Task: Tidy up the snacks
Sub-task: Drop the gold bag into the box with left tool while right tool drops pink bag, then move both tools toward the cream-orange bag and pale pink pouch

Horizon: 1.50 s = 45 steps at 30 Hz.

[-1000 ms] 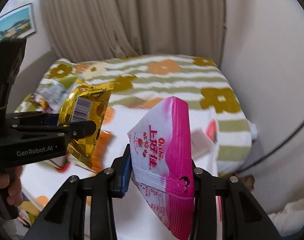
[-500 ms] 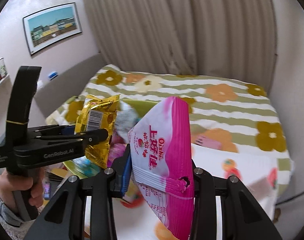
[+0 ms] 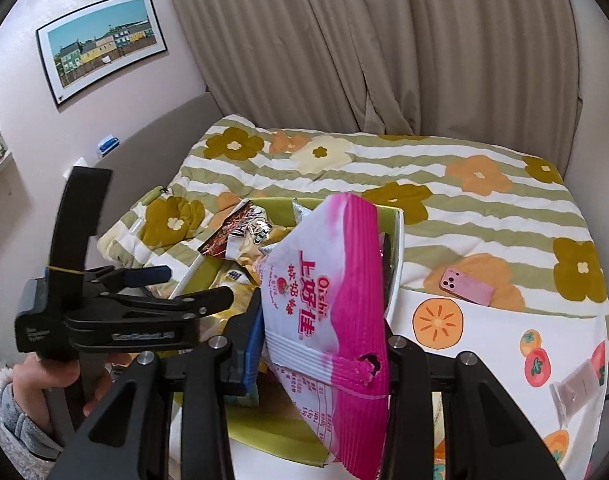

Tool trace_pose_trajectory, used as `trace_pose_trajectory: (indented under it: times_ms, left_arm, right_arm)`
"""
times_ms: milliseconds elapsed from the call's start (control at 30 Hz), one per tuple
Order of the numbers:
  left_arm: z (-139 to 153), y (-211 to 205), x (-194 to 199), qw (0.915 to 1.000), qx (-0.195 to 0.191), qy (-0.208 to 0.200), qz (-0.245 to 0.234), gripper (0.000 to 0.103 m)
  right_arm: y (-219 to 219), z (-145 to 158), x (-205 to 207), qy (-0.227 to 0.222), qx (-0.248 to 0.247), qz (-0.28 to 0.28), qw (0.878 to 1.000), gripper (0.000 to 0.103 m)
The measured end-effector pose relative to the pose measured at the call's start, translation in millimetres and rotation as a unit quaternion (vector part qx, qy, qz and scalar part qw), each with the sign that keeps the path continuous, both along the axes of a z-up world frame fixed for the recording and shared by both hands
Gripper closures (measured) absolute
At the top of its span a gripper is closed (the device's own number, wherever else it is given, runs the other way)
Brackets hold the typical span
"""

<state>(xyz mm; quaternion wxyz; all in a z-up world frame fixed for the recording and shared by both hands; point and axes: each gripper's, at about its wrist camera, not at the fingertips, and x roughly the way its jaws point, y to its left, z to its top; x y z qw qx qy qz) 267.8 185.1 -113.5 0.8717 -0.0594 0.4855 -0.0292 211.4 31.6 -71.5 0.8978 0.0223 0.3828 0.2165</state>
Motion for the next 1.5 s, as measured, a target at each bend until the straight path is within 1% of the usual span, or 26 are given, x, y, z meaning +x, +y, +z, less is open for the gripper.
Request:
trace_pose_trajectory:
  times_ms: [100, 200, 300, 400, 500, 533, 567, 600, 633, 667, 833, 1033, 1267, 1367, 1500]
  left_arm:
    - [-2, 13, -8, 0.9997, -0.023, -0.001, -0.001, 0.006]
    - [-6, 20, -13, 0.9994, -0.034, 0.006, 0.005, 0.006]
    - [-8, 28, -12, 0.9990, -0.043, 0.007, 0.009, 0.006]
    - [-8, 31, -12, 0.9991, -0.039, 0.011, 0.009, 0.006]
    - [-8, 33, -13, 0.9995, -0.030, 0.009, 0.006, 0.006]
    - [-8, 33, -13, 0.9996, -0.027, 0.009, 0.006, 0.006]
    - [-8, 34, -13, 0.9996, -0.026, 0.009, 0.007, 0.006]
    - [-10, 34, -14, 0.9996, -0.026, 0.010, 0.007, 0.006]
    - [-10, 34, -14, 0.9996, -0.027, 0.010, 0.007, 0.006]
    - [-12, 34, -15, 0.9995, -0.028, 0.011, 0.008, 0.006]
    - [-15, 32, -18, 0.9994, -0.028, 0.017, 0.007, 0.006]
    - [0, 30, -26, 0.9995, -0.030, -0.001, 0.008, 0.006]
    - [28, 14, -35, 0.9990, -0.026, -0.033, -0.009, 0.006]
    - [37, 3, -38, 0.9983, -0.026, -0.046, -0.022, 0.006]
    - [45, -18, -42, 0.9964, -0.031, -0.062, -0.050, 0.006]
  right_arm:
    - [1, -4, -2, 0.005, -0.008, -0.010, 1.000, 0.068]
    - [2, -11, -2, 0.023, -0.014, -0.016, 1.000, 0.068]
    - [10, -17, -1, 0.041, -0.024, -0.008, 0.999, 0.068]
    - [22, -24, 4, 0.063, -0.027, 0.006, 0.998, 0.068]
    - [30, -34, 10, 0.098, -0.015, 0.011, 0.995, 0.062]
    - [32, -37, 10, 0.107, -0.003, 0.014, 0.994, 0.056]
    - [32, -39, 9, 0.109, 0.006, 0.017, 0.994, 0.041]
    - [31, -40, 6, 0.107, 0.013, 0.018, 0.994, 0.029]
    - [30, -40, 4, 0.102, 0.013, 0.016, 0.995, 0.007]
    - [29, -40, 1, 0.097, 0.009, 0.013, 0.995, 0.003]
    - [27, -42, -2, 0.093, -0.015, 0.000, 0.996, 0.003]
    - [26, -30, -8, 0.071, -0.023, -0.002, 0.997, 0.003]
    - [13, -8, -20, 0.042, -0.011, -0.015, 0.999, 0.003]
    - [6, 1, -25, 0.032, 0.000, -0.025, 0.999, 0.003]
    - [-6, 12, -34, 0.011, 0.003, -0.044, 0.999, 0.003]
